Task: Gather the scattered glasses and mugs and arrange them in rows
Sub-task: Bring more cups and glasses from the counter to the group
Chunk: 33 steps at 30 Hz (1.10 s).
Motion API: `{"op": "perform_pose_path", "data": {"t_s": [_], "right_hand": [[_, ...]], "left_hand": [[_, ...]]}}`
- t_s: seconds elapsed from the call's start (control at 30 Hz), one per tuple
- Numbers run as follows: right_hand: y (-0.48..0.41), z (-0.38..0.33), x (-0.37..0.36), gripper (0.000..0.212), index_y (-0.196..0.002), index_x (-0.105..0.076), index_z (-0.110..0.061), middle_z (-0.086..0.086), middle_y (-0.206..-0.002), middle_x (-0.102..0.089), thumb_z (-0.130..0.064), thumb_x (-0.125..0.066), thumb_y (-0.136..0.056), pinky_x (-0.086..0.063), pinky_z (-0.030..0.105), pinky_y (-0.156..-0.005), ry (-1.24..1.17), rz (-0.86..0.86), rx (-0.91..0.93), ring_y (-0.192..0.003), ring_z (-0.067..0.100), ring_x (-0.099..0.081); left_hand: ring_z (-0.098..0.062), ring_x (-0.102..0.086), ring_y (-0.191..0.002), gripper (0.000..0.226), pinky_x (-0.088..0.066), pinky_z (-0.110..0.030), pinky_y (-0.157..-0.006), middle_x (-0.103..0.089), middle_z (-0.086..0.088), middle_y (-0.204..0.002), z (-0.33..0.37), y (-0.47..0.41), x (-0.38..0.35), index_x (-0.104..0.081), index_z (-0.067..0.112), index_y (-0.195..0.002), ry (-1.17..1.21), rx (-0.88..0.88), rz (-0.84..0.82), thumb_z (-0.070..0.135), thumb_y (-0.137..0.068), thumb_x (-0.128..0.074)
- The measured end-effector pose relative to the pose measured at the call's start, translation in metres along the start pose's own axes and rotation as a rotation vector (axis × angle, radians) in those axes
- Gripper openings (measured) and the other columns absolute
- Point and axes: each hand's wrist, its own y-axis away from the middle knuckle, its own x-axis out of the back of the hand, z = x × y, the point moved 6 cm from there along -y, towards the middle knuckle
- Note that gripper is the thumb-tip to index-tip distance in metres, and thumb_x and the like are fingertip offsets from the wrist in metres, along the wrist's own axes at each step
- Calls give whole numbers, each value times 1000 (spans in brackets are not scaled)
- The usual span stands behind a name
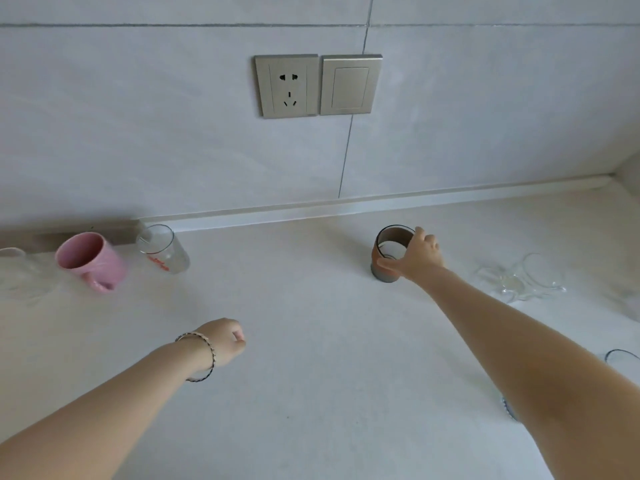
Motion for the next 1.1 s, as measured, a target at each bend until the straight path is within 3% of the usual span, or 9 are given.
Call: {"op": "perform_pose_path", "data": {"t_s": [0.17,0.27,0.4,0.63,0.83,1.0,1.1], "right_hand": [[-12,-8,-10,100,-143,-21,-7,12,-137,-36,-46,-76,-69,-41,42,-100,-23,44,-24,-129,31,-38],[-3,-12,-12,91,-136,-30,-7,11,-132,-39,-44,-77,-68,-44,41,-95,-10,45,-34,-126,31,-41],[33,-38,-28,91,-136,-31,-13,9,-131,-40,-45,-78,-65,-45,40,-96,98,-49,112,-125,29,-43],[136,-129,-85,98,-144,-24,-22,1,-136,-38,-47,-76,-65,-44,34,-99,133,-255,424,-126,22,-44],[230,-240,-145,100,-145,-24,-25,-2,-136,-39,-52,-75,-64,-43,31,-102,194,-300,658,-128,18,-44],[293,-335,-200,102,-146,-21,-23,-1,-137,-38,-52,-75,-64,-42,32,-103,233,-327,730,-129,20,-44],[319,-389,-232,101,-146,-23,-23,1,-137,-39,-49,-76,-65,-44,35,-101,220,-346,726,-126,23,-46]], "left_hand": [[-16,-54,-93,12,-38,-21,-79,-56,1,-99,-28,-4,-2,-57,18,-92,51,59,-5,18,-91,-45],[-15,-53,-87,15,-37,-20,-75,-55,3,-89,-48,-3,-4,-60,16,-95,96,89,-4,18,-90,-46],[-17,-55,-82,8,-38,-22,-71,-52,10,-70,-79,3,-6,-55,21,-84,168,124,10,19,-89,-48],[-17,-54,-83,8,-37,-22,-73,-52,9,-71,-160,34,-9,-54,22,-84,239,161,30,20,-89,-47],[-18,-53,-82,7,-38,-21,-73,-48,12,-65,-274,69,-5,-54,19,-87,292,238,53,19,-89,-47],[-16,-51,-83,7,-37,-19,-70,-47,13,-67,-373,96,11,-51,20,-87,290,261,57,21,-90,-45],[-17,-53,-87,9,-41,-21,-64,-56,5,-86,-421,112,18,-54,21,-89,286,266,43,20,-91,-45]]}}
